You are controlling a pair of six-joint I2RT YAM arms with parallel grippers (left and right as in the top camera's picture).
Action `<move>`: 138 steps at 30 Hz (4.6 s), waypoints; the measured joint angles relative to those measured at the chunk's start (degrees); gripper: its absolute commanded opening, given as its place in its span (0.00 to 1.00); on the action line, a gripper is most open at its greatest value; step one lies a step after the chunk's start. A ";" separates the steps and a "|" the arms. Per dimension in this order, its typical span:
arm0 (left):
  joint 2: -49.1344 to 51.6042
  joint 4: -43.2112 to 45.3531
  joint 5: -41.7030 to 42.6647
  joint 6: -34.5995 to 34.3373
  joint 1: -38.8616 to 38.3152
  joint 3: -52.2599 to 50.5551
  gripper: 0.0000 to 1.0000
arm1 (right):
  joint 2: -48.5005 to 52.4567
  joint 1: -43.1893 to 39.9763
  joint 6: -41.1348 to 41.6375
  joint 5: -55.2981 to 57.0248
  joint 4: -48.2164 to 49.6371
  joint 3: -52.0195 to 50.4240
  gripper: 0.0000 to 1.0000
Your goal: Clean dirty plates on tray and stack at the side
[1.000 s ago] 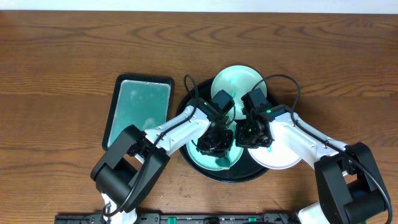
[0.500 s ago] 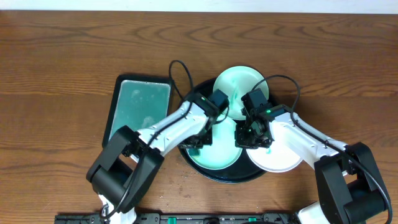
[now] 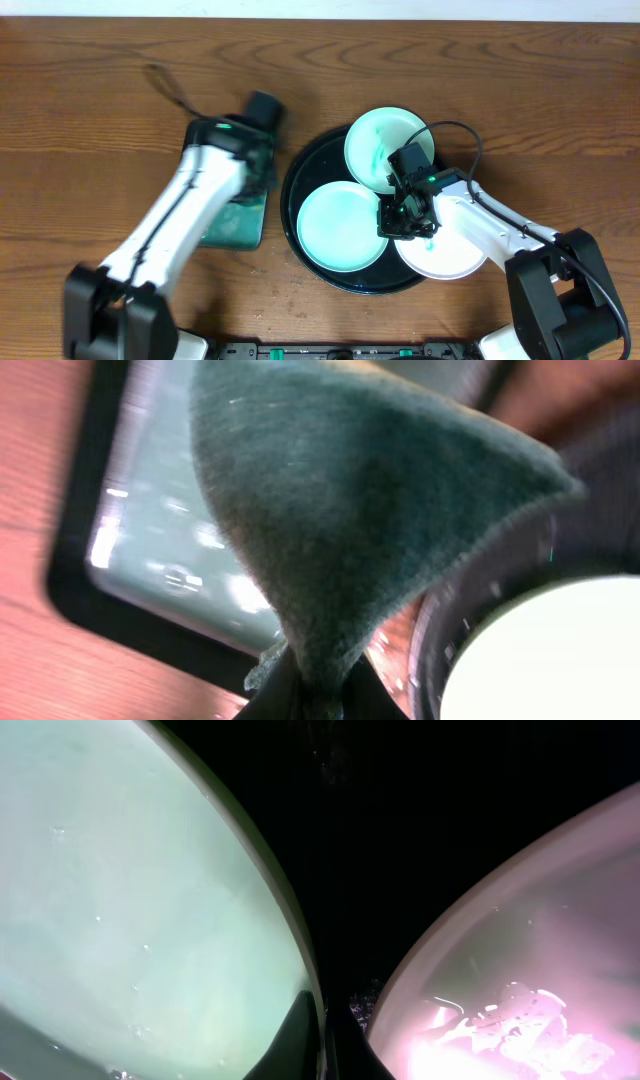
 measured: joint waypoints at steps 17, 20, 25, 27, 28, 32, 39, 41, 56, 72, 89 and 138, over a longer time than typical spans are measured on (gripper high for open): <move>8.17 4.61 1.55 7.61 14.69 -6.88 0.56 | 0.13 0.00 0.11 1.38 2.84 0.00 0.01; 5.11 1.81 2.54 8.26 15.02 -5.77 0.71 | 0.11 0.00 0.20 1.53 0.74 0.98 0.01; -4.83 -0.55 3.37 8.57 15.02 -4.35 0.79 | -0.72 -0.11 -1.42 3.41 -7.06 7.10 0.01; -8.87 -1.11 3.45 8.57 15.02 -4.11 0.79 | -1.57 -0.11 -2.62 4.46 -9.75 11.65 0.01; -10.71 -1.40 3.45 8.57 15.02 -4.07 0.79 | -2.03 -0.11 -3.08 4.92 -10.64 14.03 0.01; -17.35 -1.68 3.56 8.57 15.02 -4.07 0.79 | -3.15 0.46 -4.63 6.56 -10.99 24.09 0.01; -23.30 -1.79 3.61 8.57 15.02 -4.07 0.79 | -3.61 7.63 -5.62 11.69 3.28 29.70 0.01; -23.91 -1.79 3.61 8.57 15.02 -4.07 0.79 | -2.75 10.97 -5.84 13.86 8.28 29.73 0.01; -23.91 -1.79 3.63 8.57 15.02 -4.04 0.79 | 7.43 27.61 -25.51 40.57 31.63 29.64 0.01; -23.91 -1.79 3.61 8.57 15.02 -4.04 0.80 | 0.44 30.82 -43.54 51.41 38.16 29.68 0.01; -23.91 -1.79 3.61 8.57 15.02 -4.04 0.80 | 0.44 33.16 -59.89 53.16 47.04 29.68 0.01; -23.91 -1.81 3.63 8.57 15.02 -3.93 0.80 | -8.87 -48.06 -2.82 5.57 -21.73 29.81 0.01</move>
